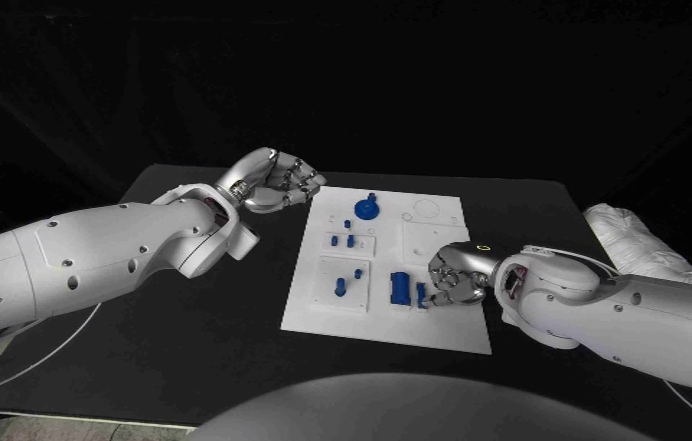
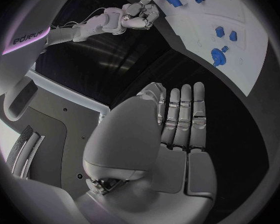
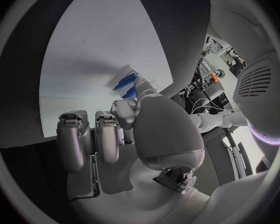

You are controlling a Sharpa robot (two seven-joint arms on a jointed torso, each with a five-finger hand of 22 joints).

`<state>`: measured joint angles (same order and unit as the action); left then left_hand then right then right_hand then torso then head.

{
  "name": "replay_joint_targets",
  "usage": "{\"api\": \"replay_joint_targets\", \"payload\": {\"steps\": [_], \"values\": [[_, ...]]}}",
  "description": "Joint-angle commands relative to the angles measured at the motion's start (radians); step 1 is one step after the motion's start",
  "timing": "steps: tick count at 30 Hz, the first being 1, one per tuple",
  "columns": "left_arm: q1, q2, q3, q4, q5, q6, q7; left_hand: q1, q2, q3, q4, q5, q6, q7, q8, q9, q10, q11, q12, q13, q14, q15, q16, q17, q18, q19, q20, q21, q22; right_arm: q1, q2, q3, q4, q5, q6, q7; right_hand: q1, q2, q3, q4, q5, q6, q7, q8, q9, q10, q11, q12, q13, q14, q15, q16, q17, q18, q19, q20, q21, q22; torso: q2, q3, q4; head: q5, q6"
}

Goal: Assemble the parts on the task board

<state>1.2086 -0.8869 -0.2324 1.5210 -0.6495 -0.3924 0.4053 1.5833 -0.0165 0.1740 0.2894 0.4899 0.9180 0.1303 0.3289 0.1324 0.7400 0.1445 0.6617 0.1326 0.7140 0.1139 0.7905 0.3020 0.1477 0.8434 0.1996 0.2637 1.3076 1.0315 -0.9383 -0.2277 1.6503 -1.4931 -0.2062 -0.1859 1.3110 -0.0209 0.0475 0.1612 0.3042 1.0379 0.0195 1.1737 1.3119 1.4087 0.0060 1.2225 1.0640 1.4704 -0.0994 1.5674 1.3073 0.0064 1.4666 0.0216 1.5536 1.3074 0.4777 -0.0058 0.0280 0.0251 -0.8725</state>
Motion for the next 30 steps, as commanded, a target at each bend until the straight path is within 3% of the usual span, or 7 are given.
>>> {"api": "replay_joint_targets", "payload": {"steps": [1,11,21,26,29,30], "values": [[0.000,0.002,0.001,0.001,-0.007,0.018,-0.006,0.008,0.000,0.000,-0.005,0.004,-0.003,0.004,0.004,-0.001,0.005,-0.001,-0.005,-0.001,0.007,-0.003,-0.001,-0.001,0.018,0.004,0.000,0.005,0.027,-0.001,0.003,0.000,-0.002,0.004,-0.008,-0.018,0.016,0.029,0.010,0.000,-0.004,0.019,-0.012,-0.002,0.041,0.162,-0.058,0.348,0.507,0.100,0.000,0.003,0.263,0.001,0.089,-0.007,-0.007,0.254,-0.001,0.0001,0.0009,0.000,0.000],[0.000,0.004,0.001,0.001,-0.011,0.027,-0.017,0.024,0.001,0.002,-0.008,0.011,-0.005,0.006,0.007,-0.001,0.008,-0.001,-0.007,-0.005,0.011,-0.004,-0.002,-0.008,0.019,0.005,0.000,0.015,0.028,-0.005,0.012,0.000,-0.009,0.004,-0.002,-0.035,0.032,0.026,0.025,-0.016,-0.015,0.022,-0.013,-0.002,0.048,0.162,-0.059,0.348,0.507,0.100,-0.001,0.003,0.263,0.001,0.088,-0.008,-0.009,0.253,-0.002,0.0002,0.0016,0.000,0.000],[-0.001,0.005,0.001,0.001,-0.014,0.036,-0.029,0.034,0.004,0.004,-0.009,0.014,-0.006,0.007,0.010,-0.001,0.010,-0.001,-0.007,-0.007,0.014,-0.004,-0.002,-0.013,0.019,0.005,0.000,0.024,0.029,-0.011,0.014,0.000,-0.010,0.005,-0.007,-0.040,0.034,0.016,0.033,-0.033,-0.083,0.022,-0.010,-0.011,0.058,0.162,-0.057,0.348,0.507,0.100,0.000,0.003,0.263,0.002,0.086,-0.008,-0.011,0.252,-0.005,-0.0006,0.0015,0.002,0.000],[-0.002,0.005,0.001,0.001,-0.014,0.036,-0.030,0.034,0.004,0.004,-0.009,0.014,-0.006,0.007,0.010,-0.001,0.010,-0.001,-0.007,-0.007,0.014,-0.004,-0.002,-0.013,0.019,0.005,0.000,0.024,0.029,-0.011,0.001,0.000,-0.002,0.017,-0.072,-0.003,0.008,0.015,0.024,-0.021,-0.138,-0.012,-0.009,-0.048,0.047,0.162,-0.056,0.348,0.507,0.100,0.001,0.003,0.263,0.002,0.086,-0.006,-0.012,0.252,-0.005,-0.0003,0.0018,0.005,0.000],[-0.002,0.004,0.001,0.001,-0.014,0.034,-0.028,0.036,0.004,0.004,-0.009,0.015,-0.006,0.008,0.010,-0.001,0.010,0.000,-0.008,-0.008,0.015,-0.004,-0.002,-0.014,0.019,0.004,0.000,0.026,0.029,-0.010,-0.016,0.000,0.011,0.043,-0.148,0.052,-0.020,0.012,0.010,-0.003,-0.189,-0.003,-0.009,-0.048,0.051,0.162,-0.056,0.348,0.507,0.100,0.001,0.003,0.263,0.002,0.087,-0.006,-0.010,0.253,-0.006,-0.0004,0.0015,0.008,0.000],[-0.002,0.004,0.001,0.001,-0.014,0.033,-0.027,0.036,0.004,0.003,-0.008,0.015,-0.007,0.008,0.010,-0.001,0.010,0.000,-0.008,-0.008,0.015,-0.004,-0.003,-0.015,0.019,0.004,0.000,0.027,0.029,-0.006,-0.028,0.000,0.021,0.074,-0.200,0.096,-0.041,0.010,0.000,0.012,-0.222,-0.001,-0.010,-0.051,0.052,0.162,-0.056,0.348,0.507,0.100,0.001,0.003,0.263,0.002,0.087,-0.006,-0.011,0.253,-0.007,-0.0006,0.0020,0.008,0.000]]}}
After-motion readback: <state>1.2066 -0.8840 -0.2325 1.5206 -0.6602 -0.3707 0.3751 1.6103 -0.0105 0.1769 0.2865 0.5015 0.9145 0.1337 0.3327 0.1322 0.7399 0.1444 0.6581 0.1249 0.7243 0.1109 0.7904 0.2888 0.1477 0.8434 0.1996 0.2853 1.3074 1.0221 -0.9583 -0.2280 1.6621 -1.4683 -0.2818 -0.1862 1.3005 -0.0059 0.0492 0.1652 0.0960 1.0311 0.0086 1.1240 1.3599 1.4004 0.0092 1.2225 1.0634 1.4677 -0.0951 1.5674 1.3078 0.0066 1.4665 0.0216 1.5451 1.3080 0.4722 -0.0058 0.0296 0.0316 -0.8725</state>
